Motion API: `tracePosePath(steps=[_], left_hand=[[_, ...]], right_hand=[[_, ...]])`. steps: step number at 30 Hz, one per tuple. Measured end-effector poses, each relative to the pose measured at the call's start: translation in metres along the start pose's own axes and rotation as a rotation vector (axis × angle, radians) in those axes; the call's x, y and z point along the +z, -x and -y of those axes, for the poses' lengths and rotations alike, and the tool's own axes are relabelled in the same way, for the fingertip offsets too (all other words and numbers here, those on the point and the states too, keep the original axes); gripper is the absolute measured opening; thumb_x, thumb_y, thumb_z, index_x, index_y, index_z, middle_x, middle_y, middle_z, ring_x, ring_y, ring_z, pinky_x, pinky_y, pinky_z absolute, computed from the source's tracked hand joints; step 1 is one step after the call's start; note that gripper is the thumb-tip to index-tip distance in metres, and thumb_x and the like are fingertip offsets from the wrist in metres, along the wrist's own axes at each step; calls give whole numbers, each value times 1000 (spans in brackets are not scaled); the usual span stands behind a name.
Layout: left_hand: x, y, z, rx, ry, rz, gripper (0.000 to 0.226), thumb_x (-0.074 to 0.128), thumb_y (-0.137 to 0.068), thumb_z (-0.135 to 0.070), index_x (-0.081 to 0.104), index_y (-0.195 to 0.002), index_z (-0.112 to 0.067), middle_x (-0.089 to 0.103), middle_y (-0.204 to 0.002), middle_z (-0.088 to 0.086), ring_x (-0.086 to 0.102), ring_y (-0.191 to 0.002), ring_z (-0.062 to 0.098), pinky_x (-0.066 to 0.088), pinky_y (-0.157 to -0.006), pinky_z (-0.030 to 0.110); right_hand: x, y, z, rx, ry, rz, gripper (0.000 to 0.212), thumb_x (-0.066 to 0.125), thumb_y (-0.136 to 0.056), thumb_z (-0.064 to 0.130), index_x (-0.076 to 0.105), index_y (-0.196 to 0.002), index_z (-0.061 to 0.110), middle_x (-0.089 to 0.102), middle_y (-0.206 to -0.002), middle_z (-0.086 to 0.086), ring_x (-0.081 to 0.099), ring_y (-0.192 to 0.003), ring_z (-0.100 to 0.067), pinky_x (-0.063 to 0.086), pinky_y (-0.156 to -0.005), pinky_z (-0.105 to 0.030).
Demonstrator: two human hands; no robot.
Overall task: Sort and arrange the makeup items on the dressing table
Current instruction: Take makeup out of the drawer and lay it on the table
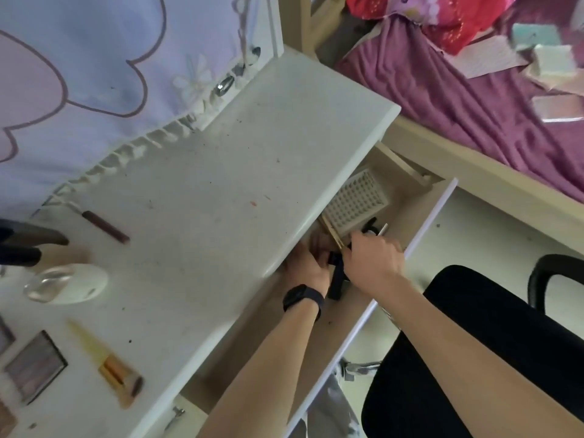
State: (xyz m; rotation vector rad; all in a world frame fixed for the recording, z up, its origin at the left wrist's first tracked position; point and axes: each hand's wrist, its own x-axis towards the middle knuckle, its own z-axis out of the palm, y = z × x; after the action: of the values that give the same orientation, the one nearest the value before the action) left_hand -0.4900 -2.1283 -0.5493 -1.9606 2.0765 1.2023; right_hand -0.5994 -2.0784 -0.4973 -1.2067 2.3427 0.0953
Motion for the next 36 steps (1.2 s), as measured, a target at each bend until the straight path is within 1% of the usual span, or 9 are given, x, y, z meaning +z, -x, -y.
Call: tracePosePath(steps=[4,10,14,17,20,27,30,33,36], left_hand=[[5,-2,2,-71,-47,51,42,51,-98,-42,49,-128,-12,60,-127,12,61,-112,32,53,-87,41],[5,10,6,25,-179,40,32,49,-101,-36,57,-119,-12,61,-119,10,59,-108,30,48,-86,38],[3,7,11,101,-217,73,32,54,-98,-37,57,-118,-13,64,-113,10,62,-103,31,51,-80,38],[2,1,9,115,-259,106,29,52,-100,-36,58,-112,-11,67,-106,12,65,-96,33,52,-72,39],[-5,3,6,129,-264,153,18,55,-96,-30,60,-101,-12,68,-98,10,65,-90,32,46,-64,34],[-45,56,-3,152,130,226,34,60,-91,-39,59,-66,-15,64,-60,2,61,-59,19,50,-60,35],[-77,85,-10,124,384,230,34,62,-89,-49,72,-71,-22,71,-66,-1,65,-64,11,49,-61,23],[-118,94,-12,134,556,149,23,63,-90,-41,75,-72,-33,73,-69,-13,68,-74,-2,46,-68,7],[-159,81,-7,29,658,20,25,64,-91,-36,77,-70,-35,75,-72,-12,71,-78,1,55,-82,22]], right_hand=[[10,-30,15,75,-55,145,21,57,-91,12,46,-109,12,64,-110,-15,58,-106,-36,39,-67,-37],[25,-38,18,66,-14,135,38,61,-91,11,44,-124,5,63,-118,-20,53,-117,-43,42,-66,-39],[16,-43,8,17,-91,188,19,57,-94,17,43,-103,8,62,-108,-19,58,-104,-38,42,-67,-36],[-3,-38,-2,8,-198,222,21,58,-93,23,41,-84,15,58,-87,-8,51,-71,-19,34,-55,-30],[-19,-17,-16,36,-355,216,13,60,-91,28,49,-90,20,60,-85,1,56,-76,-15,41,-59,-30],[-41,55,-35,69,-781,56,17,67,-92,33,54,-99,42,68,-96,17,64,-91,1,47,-75,-20],[-46,70,-29,96,-933,24,20,68,-93,28,60,-109,36,72,-100,9,69,-94,-11,55,-89,-39],[-50,75,-6,38,-1026,44,22,67,-95,27,61,-113,38,73,-102,7,69,-88,-5,57,-84,-37],[-50,66,29,-57,-1025,74,23,65,-97,28,63,-116,40,72,-101,12,67,-91,-3,54,-84,-31]])
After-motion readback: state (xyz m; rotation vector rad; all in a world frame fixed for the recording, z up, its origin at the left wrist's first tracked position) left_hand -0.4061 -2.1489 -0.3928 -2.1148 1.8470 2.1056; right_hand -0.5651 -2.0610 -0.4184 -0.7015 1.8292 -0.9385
